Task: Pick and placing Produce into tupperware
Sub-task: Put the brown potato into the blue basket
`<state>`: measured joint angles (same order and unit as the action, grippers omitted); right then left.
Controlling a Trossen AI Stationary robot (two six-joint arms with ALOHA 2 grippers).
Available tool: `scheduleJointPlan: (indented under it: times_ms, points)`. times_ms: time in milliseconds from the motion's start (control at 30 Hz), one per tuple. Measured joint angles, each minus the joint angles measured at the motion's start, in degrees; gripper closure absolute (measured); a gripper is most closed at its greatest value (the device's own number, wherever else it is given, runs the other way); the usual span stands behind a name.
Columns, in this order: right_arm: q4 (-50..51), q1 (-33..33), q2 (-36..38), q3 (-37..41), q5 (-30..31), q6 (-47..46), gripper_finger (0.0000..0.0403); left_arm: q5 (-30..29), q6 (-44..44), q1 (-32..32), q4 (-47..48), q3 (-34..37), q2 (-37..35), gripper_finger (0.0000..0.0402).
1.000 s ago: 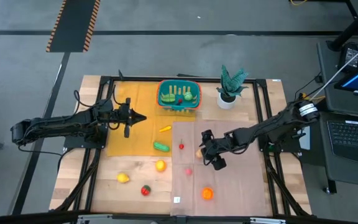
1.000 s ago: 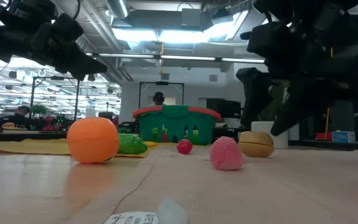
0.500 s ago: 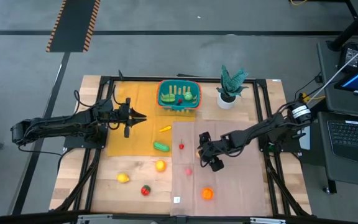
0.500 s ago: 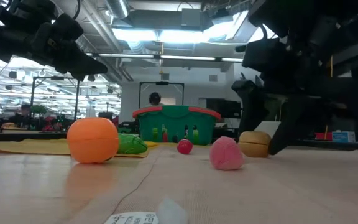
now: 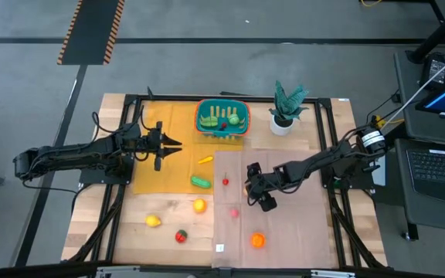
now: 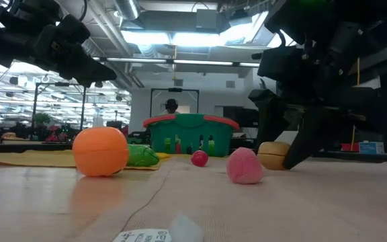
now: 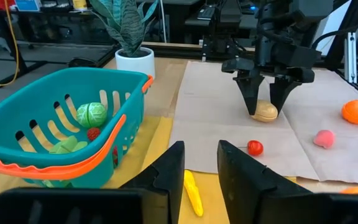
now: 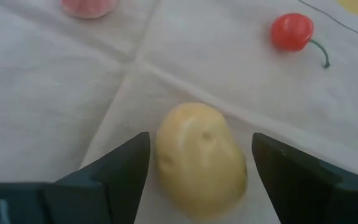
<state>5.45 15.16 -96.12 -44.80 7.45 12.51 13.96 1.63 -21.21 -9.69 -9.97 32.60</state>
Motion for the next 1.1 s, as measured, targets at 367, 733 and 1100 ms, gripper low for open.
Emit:
scheduleJointPlan:
  times_ms: [367,733,1100]
  points:
    - [-0.1,0.0,0.1,0.0,0.0,-0.3,0.0189,0.0,0.0,0.0,0.0,0.0,0.0,0.0296]
    - [-1.1,0.0,0.2,0.0,0.1,-3.2,0.0202,0.0,0.0,0.0,0.0,0.0,0.0,0.0284]
    - [-1.0,0.0,0.2,0.0,-0.8,-7.0,0.0197,0.0,0.0,0.0,0.0,0.0,0.0,0.0274]
